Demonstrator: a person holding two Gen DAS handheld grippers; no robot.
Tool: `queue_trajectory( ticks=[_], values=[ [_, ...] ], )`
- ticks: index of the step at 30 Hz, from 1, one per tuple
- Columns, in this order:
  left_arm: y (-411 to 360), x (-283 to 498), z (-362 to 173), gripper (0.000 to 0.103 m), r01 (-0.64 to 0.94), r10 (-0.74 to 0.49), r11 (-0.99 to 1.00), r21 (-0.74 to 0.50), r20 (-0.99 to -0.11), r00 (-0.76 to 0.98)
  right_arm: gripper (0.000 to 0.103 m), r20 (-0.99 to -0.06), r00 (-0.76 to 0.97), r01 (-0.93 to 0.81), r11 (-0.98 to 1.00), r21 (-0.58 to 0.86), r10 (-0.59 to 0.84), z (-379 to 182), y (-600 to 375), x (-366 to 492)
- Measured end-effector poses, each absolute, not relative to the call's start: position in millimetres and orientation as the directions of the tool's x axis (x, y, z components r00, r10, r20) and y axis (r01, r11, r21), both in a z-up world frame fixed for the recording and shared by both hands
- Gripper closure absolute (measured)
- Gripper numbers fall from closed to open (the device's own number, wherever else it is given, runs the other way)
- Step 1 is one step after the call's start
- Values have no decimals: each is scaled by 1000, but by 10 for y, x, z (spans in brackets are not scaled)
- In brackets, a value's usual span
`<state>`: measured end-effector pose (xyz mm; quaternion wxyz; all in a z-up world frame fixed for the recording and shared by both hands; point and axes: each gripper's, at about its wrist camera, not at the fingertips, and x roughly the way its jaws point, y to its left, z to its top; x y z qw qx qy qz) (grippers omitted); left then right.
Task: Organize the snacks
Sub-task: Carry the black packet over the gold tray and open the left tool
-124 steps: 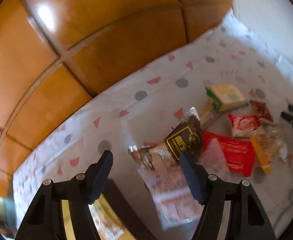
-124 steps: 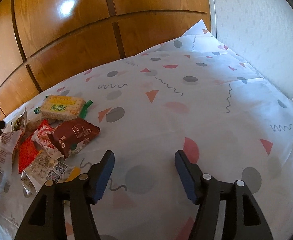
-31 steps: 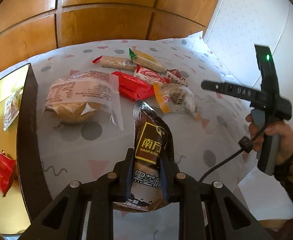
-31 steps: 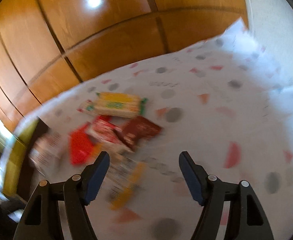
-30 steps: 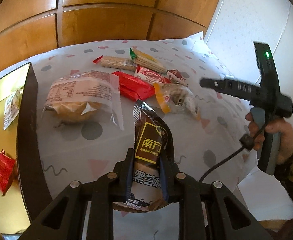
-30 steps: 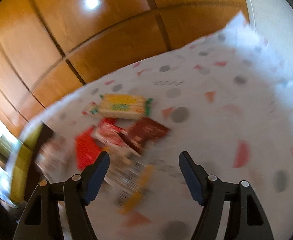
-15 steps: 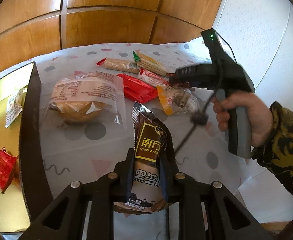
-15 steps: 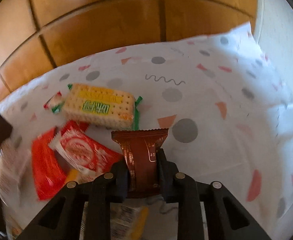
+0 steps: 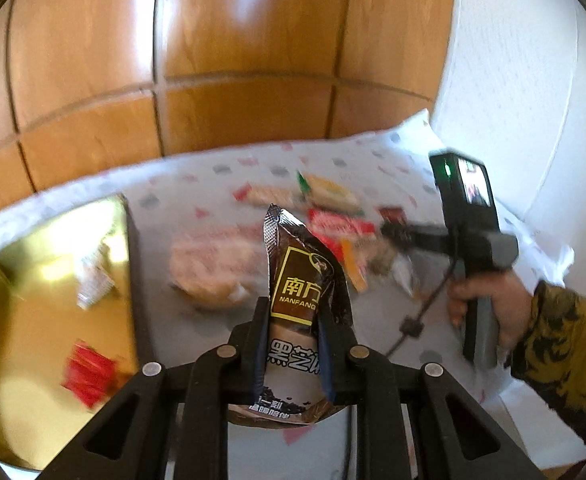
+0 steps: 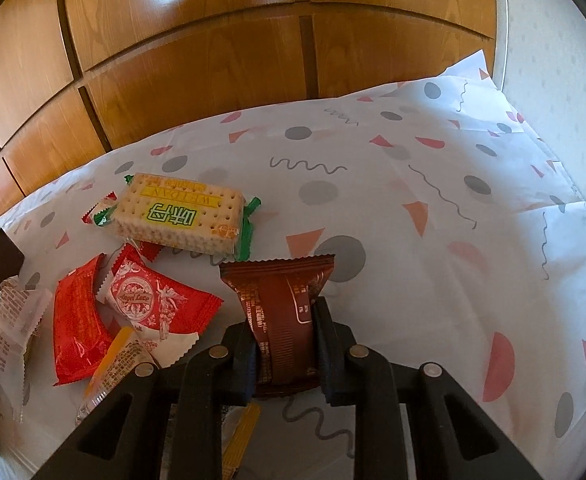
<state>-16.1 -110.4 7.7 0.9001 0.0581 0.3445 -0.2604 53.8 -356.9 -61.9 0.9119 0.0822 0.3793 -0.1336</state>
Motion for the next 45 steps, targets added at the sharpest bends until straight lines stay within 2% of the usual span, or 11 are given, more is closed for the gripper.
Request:
queue_trajectory(
  ticks=[6, 18, 45],
  values=[
    [-877, -97, 365, 82, 386, -306, 922, 10, -591, 747, 80, -713, 677, 306, 951, 47, -183, -613, -3569, 514],
    [-428, 87, 384, 82, 181, -104, 981, 69, -597, 795, 80, -713, 675, 306, 951, 36, -190, -608, -3557, 517],
    [43, 297, 14, 82, 9, 62, 994, 105, -648, 759, 80, -713, 673, 302, 953, 24, -196, -610, -3555, 519]
  ],
)
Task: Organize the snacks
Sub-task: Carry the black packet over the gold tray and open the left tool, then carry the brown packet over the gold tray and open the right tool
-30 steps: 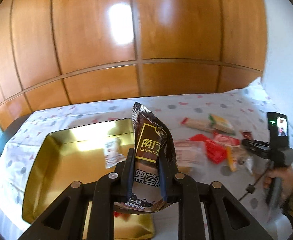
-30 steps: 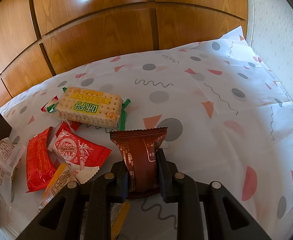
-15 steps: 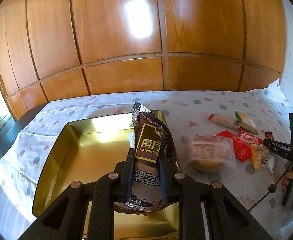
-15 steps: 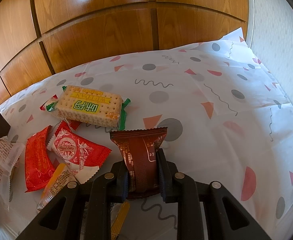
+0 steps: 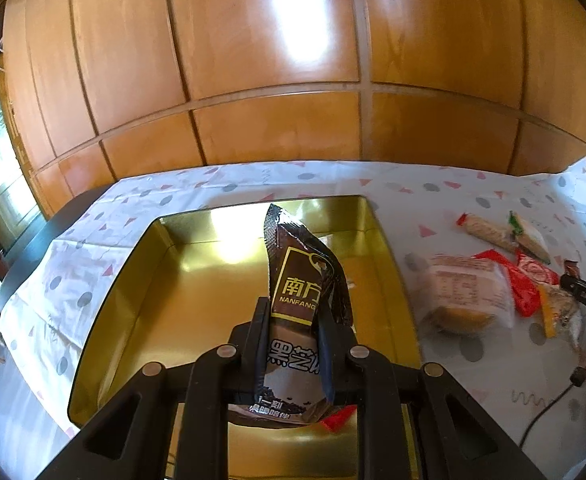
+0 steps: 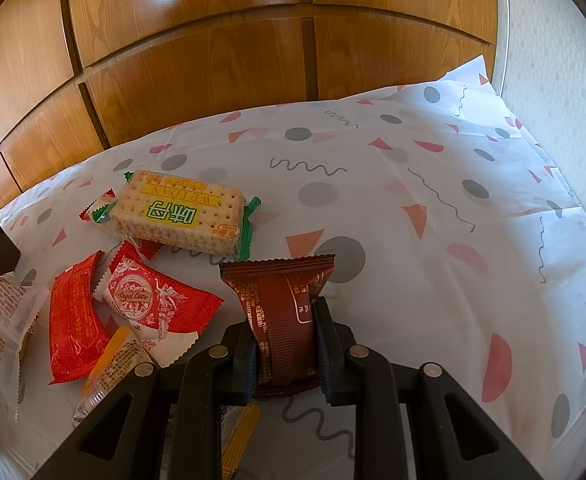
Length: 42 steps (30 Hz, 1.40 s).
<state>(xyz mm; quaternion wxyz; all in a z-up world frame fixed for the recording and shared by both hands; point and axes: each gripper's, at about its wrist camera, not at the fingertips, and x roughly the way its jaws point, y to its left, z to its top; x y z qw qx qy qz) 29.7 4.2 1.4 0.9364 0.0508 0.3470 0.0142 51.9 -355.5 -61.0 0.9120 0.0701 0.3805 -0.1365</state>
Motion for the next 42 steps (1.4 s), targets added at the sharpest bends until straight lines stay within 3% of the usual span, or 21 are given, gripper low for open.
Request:
queue_trajectory(
  ticks=[24, 26, 31, 37, 42],
  values=[
    [172, 403, -157, 78, -41, 93, 995, 93, -674, 733, 79, -712, 674, 303, 953, 24, -197, -611, -3560, 518],
    [173, 373, -121, 72, -48, 99, 994, 96, -656, 748, 80, -712, 674, 303, 953, 24, -197, -610, -3561, 517],
    [217, 279, 62, 71, -83, 117, 993, 85, -596, 794, 80, -711, 675, 304, 952, 23, -198, -611, -3557, 518],
    [408, 121, 431, 58, -204, 222, 975, 90, -480, 849, 80, -711, 675, 304, 952, 23, -198, -612, -3556, 516],
    [576, 69, 578, 57, -252, 265, 963, 90, -454, 851, 80, -711, 673, 306, 952, 14, -206, -605, -3546, 513]
  ],
)
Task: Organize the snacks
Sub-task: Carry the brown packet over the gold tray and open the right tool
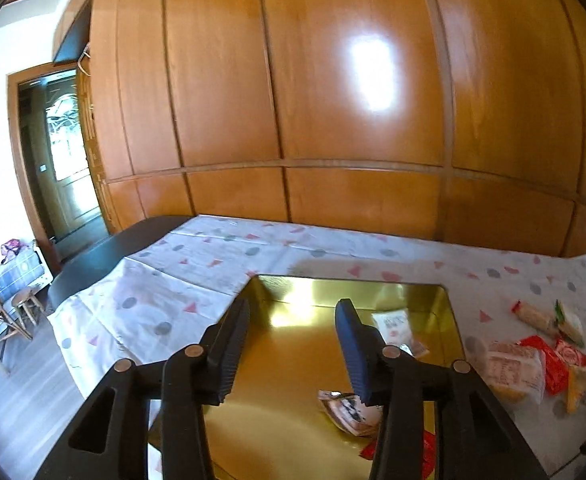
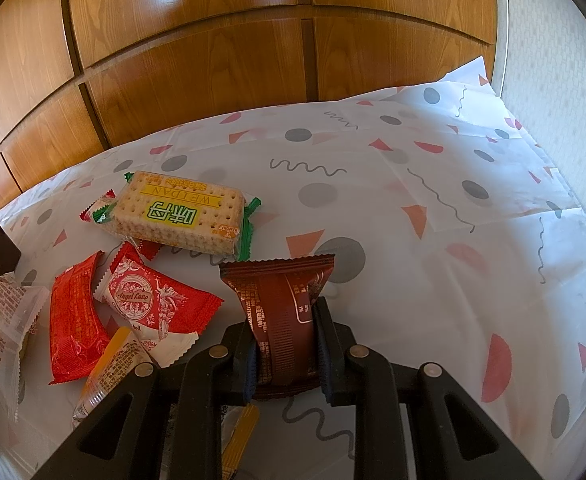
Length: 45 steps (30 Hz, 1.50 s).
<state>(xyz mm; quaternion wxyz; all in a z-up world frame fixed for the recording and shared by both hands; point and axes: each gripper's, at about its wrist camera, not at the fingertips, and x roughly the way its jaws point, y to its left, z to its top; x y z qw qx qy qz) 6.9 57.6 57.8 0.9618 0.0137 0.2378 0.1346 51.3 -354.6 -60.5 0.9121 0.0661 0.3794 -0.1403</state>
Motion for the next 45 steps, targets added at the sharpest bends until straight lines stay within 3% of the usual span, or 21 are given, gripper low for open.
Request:
queue_trajectory(
  ticks=[13, 18, 24, 35, 45],
  values=[
    [722, -29, 505, 53, -272, 285, 957, 96, -471, 835, 81, -673, 695, 375, 927, 36, -254, -411, -3654, 309],
    [709, -14, 432, 44, -179, 169, 983, 32, -523, 836, 81, -599, 764, 307, 951, 15, -238, -40, -3424, 185],
    [574, -2, 278, 44, -107, 106, 994, 30, -563, 820, 81, -567, 822, 78, 997, 11, -58, 265, -2775, 217],
    [568, -51, 240, 44, -71, 81, 997, 39, -566, 821, 81, -641, 689, -378, 923, 79, 337, 209, -1170, 553],
    [726, -64, 188, 44, -119, 114, 992, 29, -568, 815, 79, -719, 563, -467, 875, 129, 407, -81, -505, 806]
  ],
)
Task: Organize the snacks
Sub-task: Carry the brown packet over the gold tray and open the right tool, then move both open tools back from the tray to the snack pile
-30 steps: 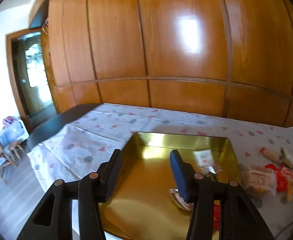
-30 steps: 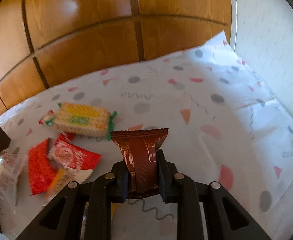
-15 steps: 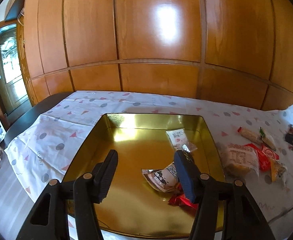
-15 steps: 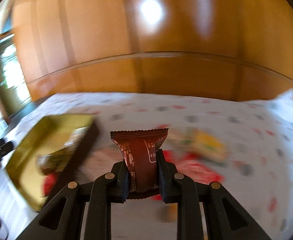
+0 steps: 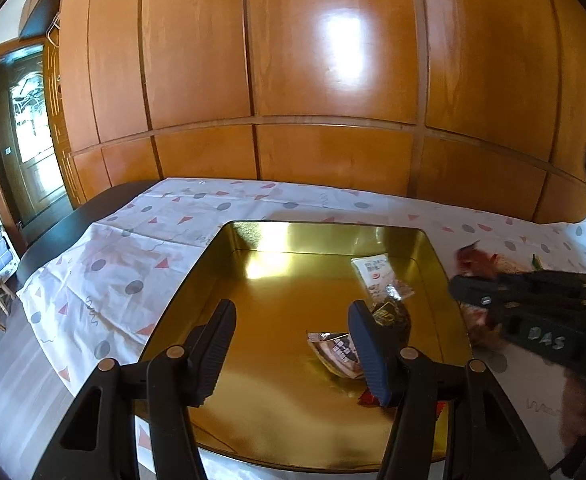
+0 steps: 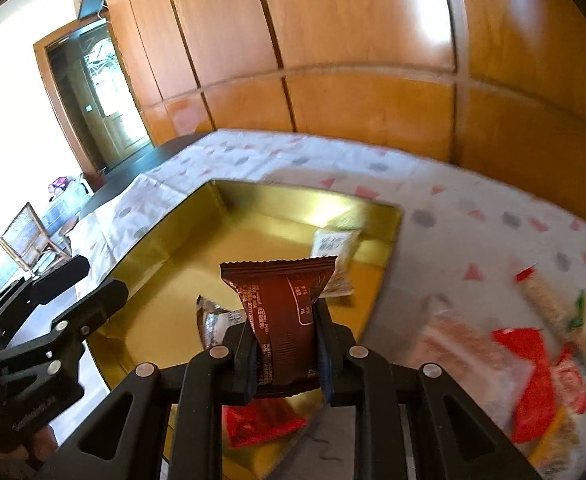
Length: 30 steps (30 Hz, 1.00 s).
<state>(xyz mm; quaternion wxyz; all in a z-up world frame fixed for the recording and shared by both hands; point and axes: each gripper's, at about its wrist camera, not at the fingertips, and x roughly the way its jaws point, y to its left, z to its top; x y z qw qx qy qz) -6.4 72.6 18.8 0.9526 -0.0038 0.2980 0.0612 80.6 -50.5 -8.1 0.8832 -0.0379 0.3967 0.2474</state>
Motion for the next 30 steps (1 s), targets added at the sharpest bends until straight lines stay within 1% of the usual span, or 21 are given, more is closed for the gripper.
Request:
queue_trajectory(
  ticks=[1, 2, 3, 4, 13, 21, 23, 30],
  values=[
    [732, -63, 186, 44, -121, 116, 992, 29, -568, 815, 79, -728, 553, -468, 874, 132, 406, -114, -482, 808],
    [739, -61, 181, 44, -124, 118, 992, 29, -568, 814, 76, -734, 541, -469, 872, 141, 410, -155, -461, 825],
    [741, -60, 179, 44, -125, 119, 992, 29, -568, 814, 71, -738, 533, -468, 871, 151, 414, -177, -455, 825],
    [744, -59, 176, 44, -126, 119, 992, 28, -568, 814, 70, -738, 529, -466, 870, 160, 419, -194, -453, 823],
    [752, -38, 130, 44, -125, 115, 992, 22, -581, 806, 70, -695, 588, -417, 891, 178, 414, -125, -632, 719],
    [692, -35, 54, 44, -99, 78, 995, -1, -605, 792, 70, -666, 672, -308, 940, 149, 325, -31, -1137, 520],
    [673, -34, 46, 44, -92, 72, 996, -2, -607, 791, 68, -662, 687, -273, 950, 148, 300, -21, -1295, 482],
    [513, -25, 22, 44, -35, 31, 999, 7, -619, 785, 67, -658, 735, -107, 986, 129, 166, -46, -1948, 339]
  ],
)
